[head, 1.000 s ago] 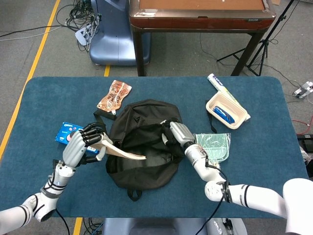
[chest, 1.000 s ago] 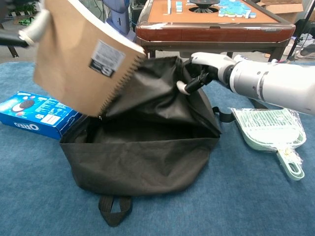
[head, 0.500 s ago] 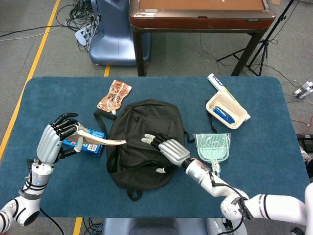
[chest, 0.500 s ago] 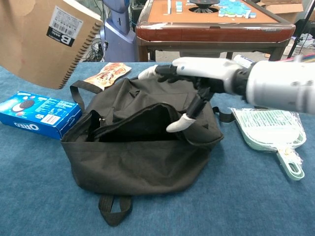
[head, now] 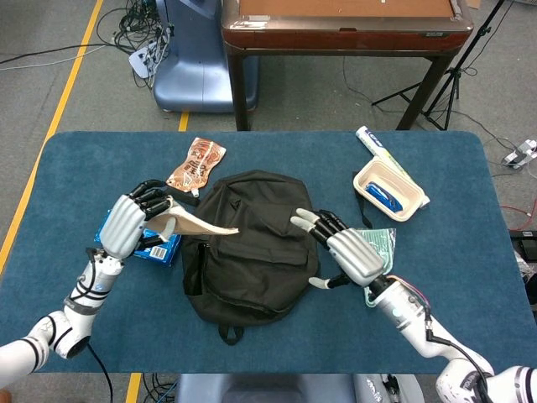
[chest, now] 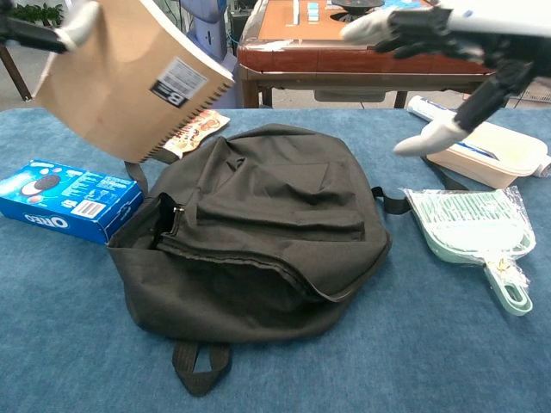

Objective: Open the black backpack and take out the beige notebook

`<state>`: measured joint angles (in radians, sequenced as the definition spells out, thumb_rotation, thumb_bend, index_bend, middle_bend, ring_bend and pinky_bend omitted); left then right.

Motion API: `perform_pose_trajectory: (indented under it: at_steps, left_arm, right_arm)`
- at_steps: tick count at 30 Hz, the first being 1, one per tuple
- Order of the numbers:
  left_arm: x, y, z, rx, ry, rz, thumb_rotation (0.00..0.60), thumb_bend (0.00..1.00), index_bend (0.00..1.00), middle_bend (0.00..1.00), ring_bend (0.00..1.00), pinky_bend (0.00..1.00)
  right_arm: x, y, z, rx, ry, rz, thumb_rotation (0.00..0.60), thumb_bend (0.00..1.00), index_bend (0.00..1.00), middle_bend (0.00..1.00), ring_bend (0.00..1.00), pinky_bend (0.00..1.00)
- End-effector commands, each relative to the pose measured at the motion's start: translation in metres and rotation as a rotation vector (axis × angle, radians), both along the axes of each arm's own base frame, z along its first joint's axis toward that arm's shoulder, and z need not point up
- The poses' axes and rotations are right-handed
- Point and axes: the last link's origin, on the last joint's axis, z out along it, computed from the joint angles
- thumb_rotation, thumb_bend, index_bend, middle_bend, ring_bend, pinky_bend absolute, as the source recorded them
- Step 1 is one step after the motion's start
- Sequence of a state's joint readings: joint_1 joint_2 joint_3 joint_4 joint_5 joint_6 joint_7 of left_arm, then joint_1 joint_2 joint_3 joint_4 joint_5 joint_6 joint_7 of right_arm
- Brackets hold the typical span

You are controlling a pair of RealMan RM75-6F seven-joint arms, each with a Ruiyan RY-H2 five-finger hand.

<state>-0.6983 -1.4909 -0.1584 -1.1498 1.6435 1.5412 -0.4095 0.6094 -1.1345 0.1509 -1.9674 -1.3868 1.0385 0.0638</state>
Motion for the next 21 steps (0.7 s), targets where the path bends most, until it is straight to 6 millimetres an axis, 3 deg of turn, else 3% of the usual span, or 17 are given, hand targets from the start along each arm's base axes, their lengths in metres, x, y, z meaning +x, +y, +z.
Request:
perform_pose_trajectory:
  at_steps: [1,6,14,17,21]
  left_arm:
    - [0.015,0.018,-0.023,-0.013,0.018,-0.003,0.600,0.48,0.55,0.62,0.45,0.25]
    - [0.016,0.024,-0.055,-0.065,0.041,0.002,0.600,0.47,0.53,0.61,0.45,0.25]
    - [-0.013,-0.002,-0.093,-0.101,0.155,0.017,0.600,0.46,0.48,0.57,0.43,0.25]
    - [-0.026,-0.013,-0.096,-0.141,0.220,0.053,0.600,0.45,0.38,0.44,0.32,0.25]
    - [-0.031,-0.033,-0.089,-0.222,0.295,0.142,0.600,0.38,0.10,0.16,0.10,0.17]
  right_arm:
    - [-0.008,0.000,0.008,-0.021,-0.008,-0.027,0.600,0.13,0.00,0.00,0.00,0.00]
    - [-0.020,-0.003,0.015,-0.047,0.000,-0.064,0.600,0.13,0.00,0.00,0.00,0.00]
    - [-0.031,-0.010,0.021,-0.063,-0.013,-0.117,0.600,0.13,0.00,0.00,0.00,0.00]
    - [-0.033,-0.011,0.023,-0.069,-0.013,-0.120,0.600,0.13,0.00,0.00,0.00,0.00]
    - [-0.036,-0.014,0.024,-0.070,-0.013,-0.139,0.600,0.13,0.00,0.00,0.00,0.00]
